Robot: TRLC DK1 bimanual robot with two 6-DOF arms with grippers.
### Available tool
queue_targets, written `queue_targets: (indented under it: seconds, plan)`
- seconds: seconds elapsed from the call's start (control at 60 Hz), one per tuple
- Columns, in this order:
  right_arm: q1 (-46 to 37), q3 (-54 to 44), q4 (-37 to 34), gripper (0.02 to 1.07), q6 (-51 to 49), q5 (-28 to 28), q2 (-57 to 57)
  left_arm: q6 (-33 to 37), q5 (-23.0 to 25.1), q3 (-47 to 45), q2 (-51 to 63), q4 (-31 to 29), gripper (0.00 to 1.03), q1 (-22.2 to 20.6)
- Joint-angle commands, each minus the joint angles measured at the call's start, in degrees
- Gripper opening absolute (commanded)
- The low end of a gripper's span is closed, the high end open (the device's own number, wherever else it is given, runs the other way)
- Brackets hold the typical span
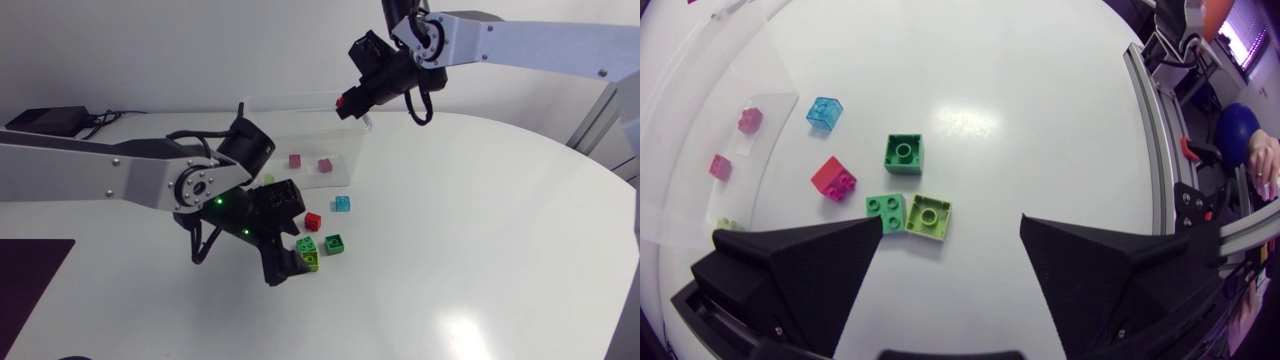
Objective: Place the duplo bricks in the container
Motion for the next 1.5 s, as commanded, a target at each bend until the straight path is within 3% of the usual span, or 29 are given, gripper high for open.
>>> queue_targets:
  seconds: [0.0, 0.05, 0.067, 0.083, 0.1, 0.4, 0.667, 0.983, 1.483]
  plan:
    - [0.36, 3.29, -0.2, 0.44, 1.09, 0.95, 4.01, 2.05, 0.34, -1.99, 1.9, 1.05, 0.96, -0.72]
    - [0.45, 3.91, -0.64, 0.77, 1.17, 0.95, 4.71, 2.58, 0.34, -2.26, 2.69, 1.75, 0.96, -0.89]
    - [0.54, 3.91, -0.64, 0.81, 1.17, 0.95, 4.71, 2.58, 0.34, -2.34, 2.78, 1.75, 0.96, -0.89]
    - [0.62, 3.91, -0.91, 0.99, 1.17, 0.95, 4.8, 2.84, 0.34, -2.61, 3.21, 2.54, 0.96, -1.07]
    - [0.62, 3.82, -0.99, 1.05, 1.17, 0.95, 4.8, 2.93, 0.34, -2.61, 3.48, 2.63, 0.96, -1.16]
    - [-0.08, -9.19, 0.94, 1.03, -1.02, -0.63, -8.83, 5.65, 0.34, -5.07, 5.24, 8.61, 0.96, -3.7]
    - [-0.08, -32.13, 4.37, 1.03, -4.19, -3.71, -27.37, 7.32, 0.34, -5.33, 6.91, 11.24, 0.96, -4.41]
    - [-0.17, -45.58, 6.74, 1.03, -4.63, -5.64, -37.3, 8.99, 0.25, 2.49, 11.56, 4.74, 0.96, -2.3]
    - [0.01, -51.29, 8.23, 1.03, -5.07, -6.43, -39.68, 11.1, 0.08, 7.85, 16.31, -0.09, 0.9, -0.63]
